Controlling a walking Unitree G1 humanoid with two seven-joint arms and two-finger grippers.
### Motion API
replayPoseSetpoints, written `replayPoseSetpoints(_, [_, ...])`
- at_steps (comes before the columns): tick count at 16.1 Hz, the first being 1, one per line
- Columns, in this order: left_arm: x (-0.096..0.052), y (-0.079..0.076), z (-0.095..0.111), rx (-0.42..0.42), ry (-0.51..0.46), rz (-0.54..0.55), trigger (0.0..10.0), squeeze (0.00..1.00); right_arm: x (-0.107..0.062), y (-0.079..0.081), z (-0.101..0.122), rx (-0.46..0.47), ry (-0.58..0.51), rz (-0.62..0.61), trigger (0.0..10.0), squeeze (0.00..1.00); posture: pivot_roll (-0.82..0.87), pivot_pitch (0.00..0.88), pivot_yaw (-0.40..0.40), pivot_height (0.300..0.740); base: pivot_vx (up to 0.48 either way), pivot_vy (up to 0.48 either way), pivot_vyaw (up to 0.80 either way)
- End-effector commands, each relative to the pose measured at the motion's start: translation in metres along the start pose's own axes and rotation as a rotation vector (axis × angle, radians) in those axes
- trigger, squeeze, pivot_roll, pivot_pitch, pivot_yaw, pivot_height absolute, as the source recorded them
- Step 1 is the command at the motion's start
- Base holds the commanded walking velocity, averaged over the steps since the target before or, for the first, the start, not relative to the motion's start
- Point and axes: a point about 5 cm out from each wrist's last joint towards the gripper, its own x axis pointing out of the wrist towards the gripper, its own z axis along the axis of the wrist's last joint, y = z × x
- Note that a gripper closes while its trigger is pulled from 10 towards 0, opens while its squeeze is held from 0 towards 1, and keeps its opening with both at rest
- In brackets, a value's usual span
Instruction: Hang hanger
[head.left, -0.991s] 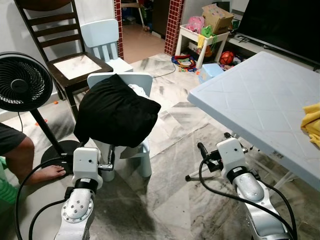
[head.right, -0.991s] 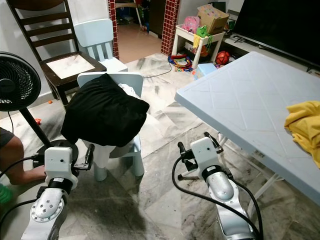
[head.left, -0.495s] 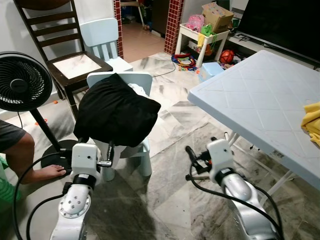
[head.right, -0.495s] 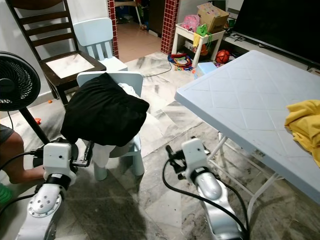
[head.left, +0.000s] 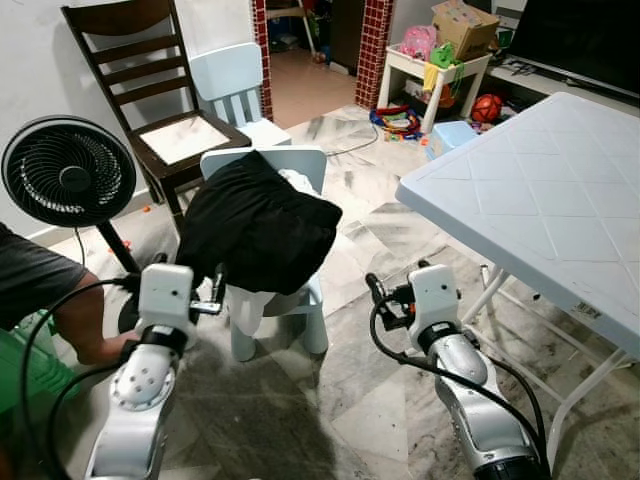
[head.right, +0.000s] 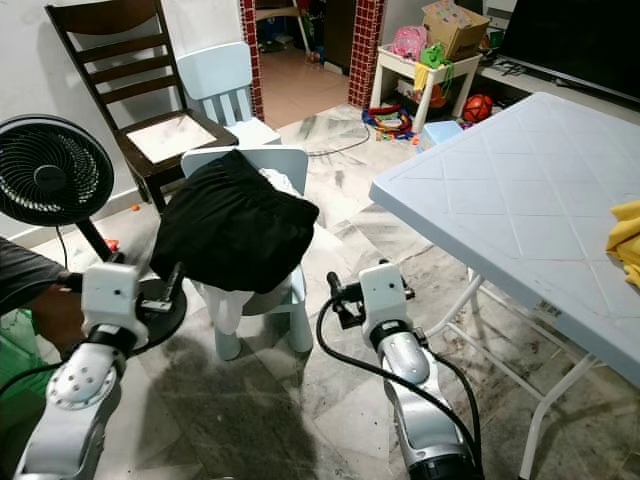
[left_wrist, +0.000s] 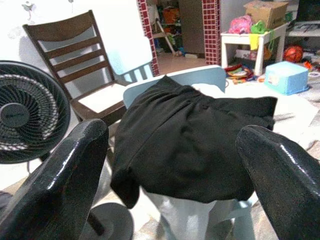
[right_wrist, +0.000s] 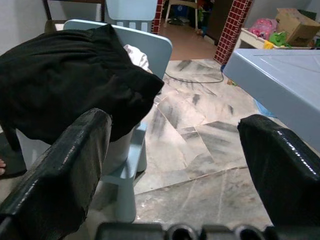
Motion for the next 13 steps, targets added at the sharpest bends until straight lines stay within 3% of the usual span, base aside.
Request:
replayPoseSetpoints(1, [0.002,-0.003,-0.002,0.001,0.013,-0.012,10.0,0.0,-0.001,-0.004,-0.001,-0.004,-0.001,-0.01,10.0,0.0,0.1,0.0,0.013,0.74,0.0,0.0,0.0])
replayPoseSetpoints(8, [-0.006,-0.01,-0.012,-0.058,0.035,-0.005,10.0,0.0,-0.011,-0.021,0.01,-0.042,-0.063,-0.07,10.0,0.0,0.06,0.014,-0.039,0.74,0.0,0.0,0.0])
replayPoseSetpoints(13, [-0.001,-0.019,-0.009,-0.085,0.02,-0.032,10.0,0.0,-0.018,-0.026,0.012,-0.053,-0.061,-0.088,10.0,0.0,0.02,0.027,-0.04,0.74,0.354,0.0,0.0])
